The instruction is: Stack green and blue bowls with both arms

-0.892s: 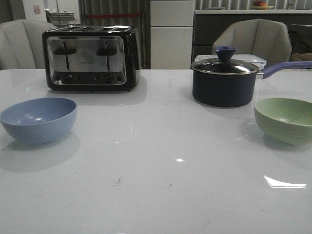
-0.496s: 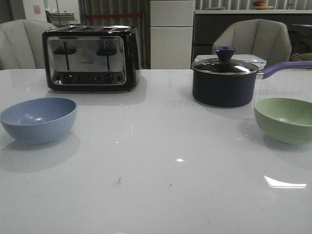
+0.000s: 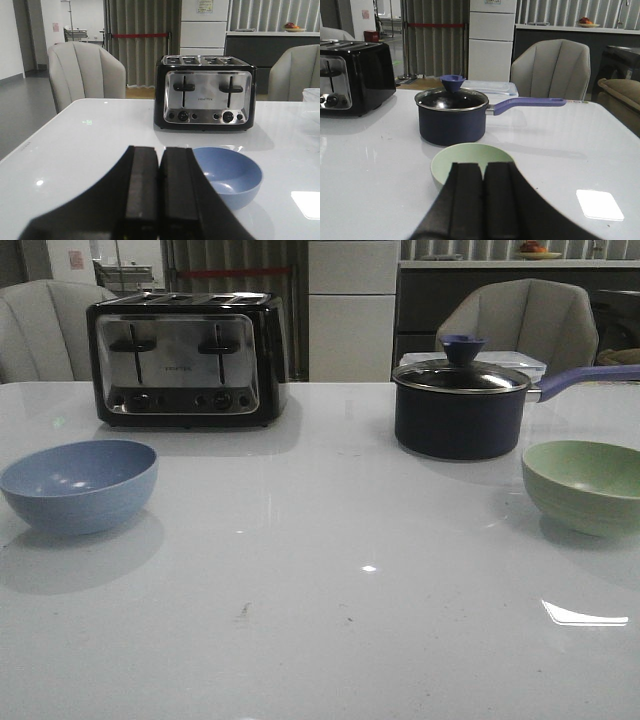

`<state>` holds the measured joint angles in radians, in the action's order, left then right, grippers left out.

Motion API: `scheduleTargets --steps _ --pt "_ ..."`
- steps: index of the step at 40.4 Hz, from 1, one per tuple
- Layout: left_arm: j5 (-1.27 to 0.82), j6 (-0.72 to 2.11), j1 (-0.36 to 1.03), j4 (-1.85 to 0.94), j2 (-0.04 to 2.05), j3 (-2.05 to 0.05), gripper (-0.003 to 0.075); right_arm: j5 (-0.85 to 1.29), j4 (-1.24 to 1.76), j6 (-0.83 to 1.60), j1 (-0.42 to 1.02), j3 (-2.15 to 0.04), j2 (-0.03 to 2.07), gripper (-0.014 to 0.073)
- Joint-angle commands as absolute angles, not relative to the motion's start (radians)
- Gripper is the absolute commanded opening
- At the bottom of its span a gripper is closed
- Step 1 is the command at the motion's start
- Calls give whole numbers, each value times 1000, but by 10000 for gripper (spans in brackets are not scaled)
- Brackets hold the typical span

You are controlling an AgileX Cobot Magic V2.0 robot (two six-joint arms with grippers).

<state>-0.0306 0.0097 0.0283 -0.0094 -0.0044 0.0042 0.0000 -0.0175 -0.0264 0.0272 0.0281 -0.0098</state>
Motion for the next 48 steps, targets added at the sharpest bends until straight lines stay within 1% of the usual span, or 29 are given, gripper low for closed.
scheduleTargets --steps 1,5,9,12,16,21,25,33,38,44,46,48 --pt "129 0 29 -12 -23 0 93 -100 -14 -17 26 -13 -30 54" --pt "221 0 29 -12 -23 -34 93 -76 -14 -17 26 -89 -29 54" --pt "188 0 29 -12 -17 -126 93 -7 -14 -17 26 -192 -29 54" --pt "81 0 29 -12 12 -237 93 74 -14 -17 26 -297 -5 54" --pt "-58 0 29 -12 96 -398 93 171 -14 -17 26 -423 79 54" --pt "-186 0 29 -12 198 -532 93 292 -14 -17 26 -534 191 54" --pt "-334 0 29 -12 300 -623 93 406 -14 -17 26 -608 316 54" --pt "-489 0 29 -12 451 -629 93 558 -14 -17 26 -610 541 54" --pt "-539 0 29 -12 531 -629 93 607 -14 -17 26 -610 675 54" --pt "-548 0 29 -12 596 -629 93 626 -14 -17 26 -610 799 55" --pt "-551 0 29 -12 615 -629 96 626 -14 -17 26 -610 825 83" --pt "-556 0 29 -12 627 -629 114 626 -14 -17 26 -610 845 146"
